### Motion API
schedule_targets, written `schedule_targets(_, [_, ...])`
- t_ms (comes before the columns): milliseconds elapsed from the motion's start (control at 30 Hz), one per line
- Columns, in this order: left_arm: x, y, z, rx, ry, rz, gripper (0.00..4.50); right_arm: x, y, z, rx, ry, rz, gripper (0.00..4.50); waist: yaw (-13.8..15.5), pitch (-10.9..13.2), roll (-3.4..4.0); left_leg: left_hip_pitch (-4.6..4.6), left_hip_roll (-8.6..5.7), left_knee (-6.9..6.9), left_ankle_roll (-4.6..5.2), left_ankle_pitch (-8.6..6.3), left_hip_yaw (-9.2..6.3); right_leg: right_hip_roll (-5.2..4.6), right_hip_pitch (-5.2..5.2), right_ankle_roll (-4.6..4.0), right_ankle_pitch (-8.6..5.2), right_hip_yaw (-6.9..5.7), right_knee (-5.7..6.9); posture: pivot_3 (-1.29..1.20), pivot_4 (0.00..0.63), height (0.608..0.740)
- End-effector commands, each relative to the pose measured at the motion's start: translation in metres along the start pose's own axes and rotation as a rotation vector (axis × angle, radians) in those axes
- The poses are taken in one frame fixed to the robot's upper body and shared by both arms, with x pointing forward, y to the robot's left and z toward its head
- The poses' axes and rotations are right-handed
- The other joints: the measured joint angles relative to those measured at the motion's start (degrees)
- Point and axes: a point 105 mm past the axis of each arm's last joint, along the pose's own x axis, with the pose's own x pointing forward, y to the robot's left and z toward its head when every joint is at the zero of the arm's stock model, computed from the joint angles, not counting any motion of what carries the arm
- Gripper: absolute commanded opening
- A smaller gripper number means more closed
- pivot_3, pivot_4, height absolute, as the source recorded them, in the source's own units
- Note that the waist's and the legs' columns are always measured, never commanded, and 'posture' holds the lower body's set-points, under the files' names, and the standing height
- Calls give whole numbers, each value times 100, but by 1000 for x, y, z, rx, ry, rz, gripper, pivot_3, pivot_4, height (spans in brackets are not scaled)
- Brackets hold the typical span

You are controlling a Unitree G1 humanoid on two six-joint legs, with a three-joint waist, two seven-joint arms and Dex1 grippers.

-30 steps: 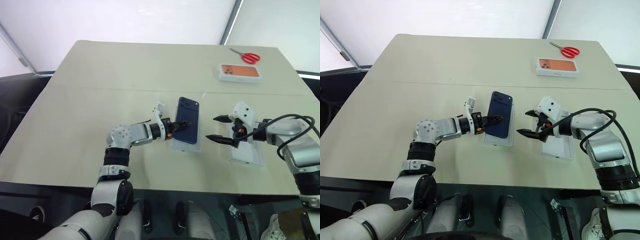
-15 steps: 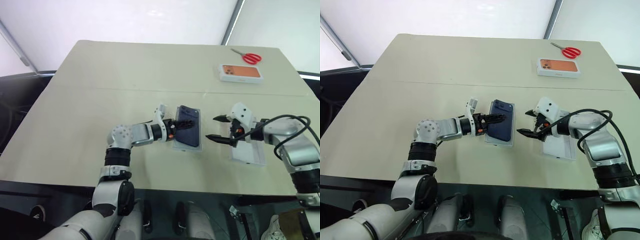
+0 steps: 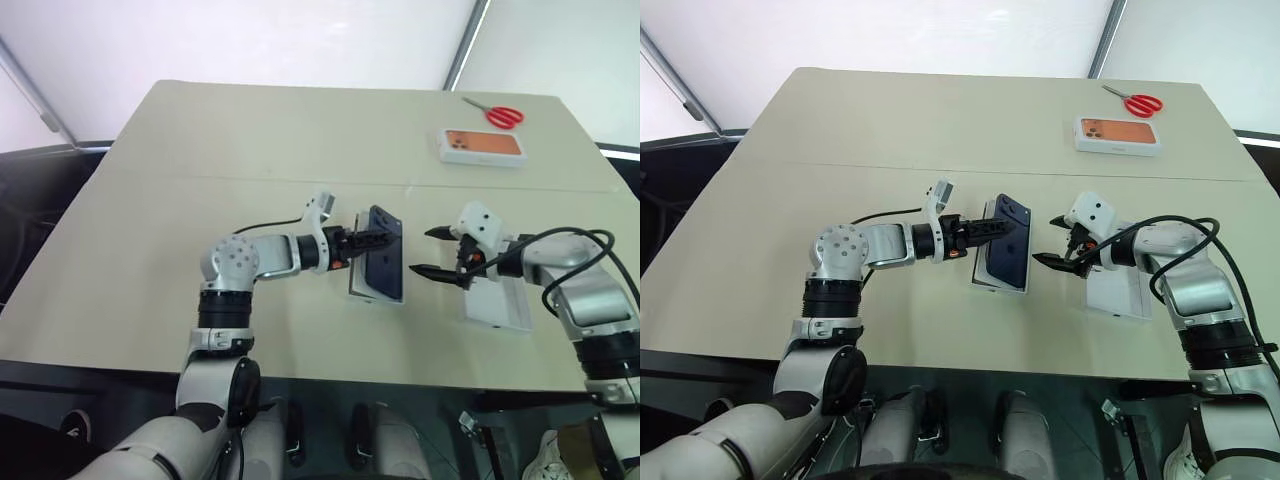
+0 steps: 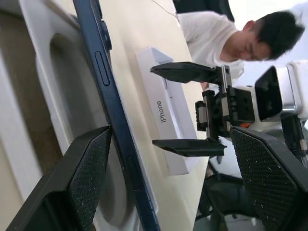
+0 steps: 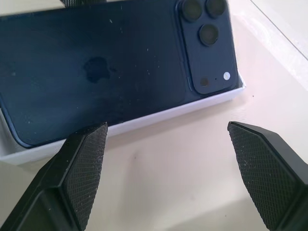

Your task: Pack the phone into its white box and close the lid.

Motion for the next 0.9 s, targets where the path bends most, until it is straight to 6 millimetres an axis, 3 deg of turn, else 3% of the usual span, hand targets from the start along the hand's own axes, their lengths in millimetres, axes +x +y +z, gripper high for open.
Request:
schedule_targets(33, [-9,-18,17,106,-35,-31,4086,-1,-6,12,-45,-32,-15,4211,-6,1,2,0,1,0,1,1,0,2,0,0,0,0,0,0,150,738])
schedule_targets(333, [-26,-11,25,164,-64,12,4086,3,-6,15,-59,-37,-8,4211,3,1,3,1,2,1,8,6,0,6,2,0,0,1,0,0,150,738])
schedule_targets(500, [-42,11,30,186,-95,98,4086,4,-4,14,-19,-44,1,4211,-10,2,5,4,4,0,5,8,1,10,1,0,0,2,2,0,150,738])
schedule_targets(633, [-53,36,30,192,-106,215,2915,2,-4,11,-25,-23,-17,2981,2,2,5,3,5,0,5,8,1,10,1,0,0,3,2,0,150,738])
schedule_targets(800, [-50,43,22,214,-71,228,315,4,-5,9,-37,-6,-31,332,13,2,5,2,4,0,-6,1,0,7,1,0,0,2,1,0,150,738])
schedule_targets(833, [-49,46,18,226,-59,239,47,5,-5,9,-38,-5,-33,32,9,2,5,2,4,0,-6,1,1,6,1,0,0,2,1,0,150,738])
schedule_targets(900, [-44,50,14,228,-44,255,47,6,-6,7,-48,10,-42,32,-1,2,6,3,3,0,-7,1,2,6,2,0,0,3,1,0,150,738])
